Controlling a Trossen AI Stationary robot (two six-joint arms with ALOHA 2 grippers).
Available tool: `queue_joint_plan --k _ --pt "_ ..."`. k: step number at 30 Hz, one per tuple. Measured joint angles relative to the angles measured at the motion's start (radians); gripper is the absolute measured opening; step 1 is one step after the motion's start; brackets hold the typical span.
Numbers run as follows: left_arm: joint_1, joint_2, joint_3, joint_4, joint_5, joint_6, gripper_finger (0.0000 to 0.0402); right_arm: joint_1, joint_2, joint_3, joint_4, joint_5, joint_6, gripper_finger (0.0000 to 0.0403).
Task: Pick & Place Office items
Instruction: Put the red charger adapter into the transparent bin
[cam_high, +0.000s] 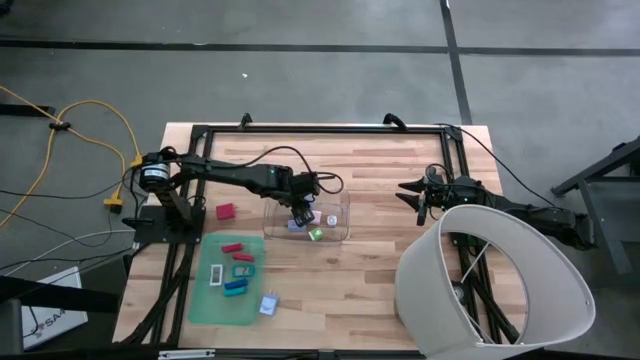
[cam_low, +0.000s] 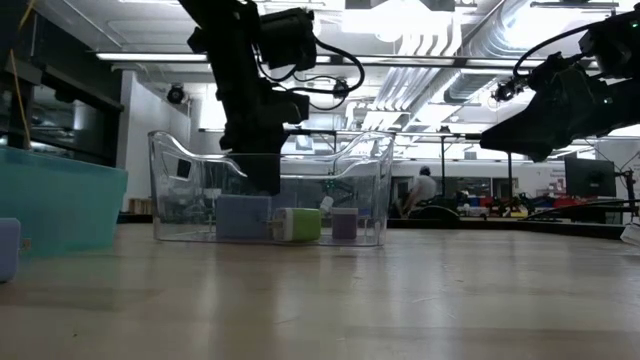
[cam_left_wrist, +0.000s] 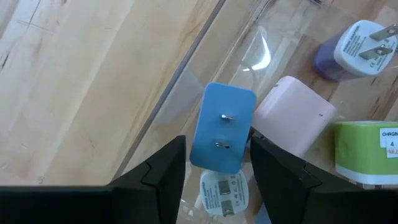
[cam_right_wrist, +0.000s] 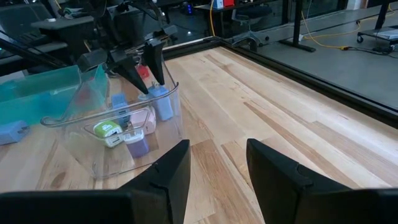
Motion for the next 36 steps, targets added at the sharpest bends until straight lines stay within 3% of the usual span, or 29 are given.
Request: queue_joint_plan --k 17,27,36 --pt "-0.05 -0.166 -0.001 -0.092 -0.104 0.028 0.0173 0.0 0.0 0.0 0.001 0.0 0.0 0.0144" --pt "-0.112 -0.306 0.0 -0.359 -0.163 -0.268 0.0173 0.0 0.0 0.0 0.001 0.0 0.0 0.0144" --pt "-0.188 -0.33 0.0 -0.547 -0.2 -0.507 0.0174 0.0 0.0 0.0 0.001 0.0 0.0 0.0144"
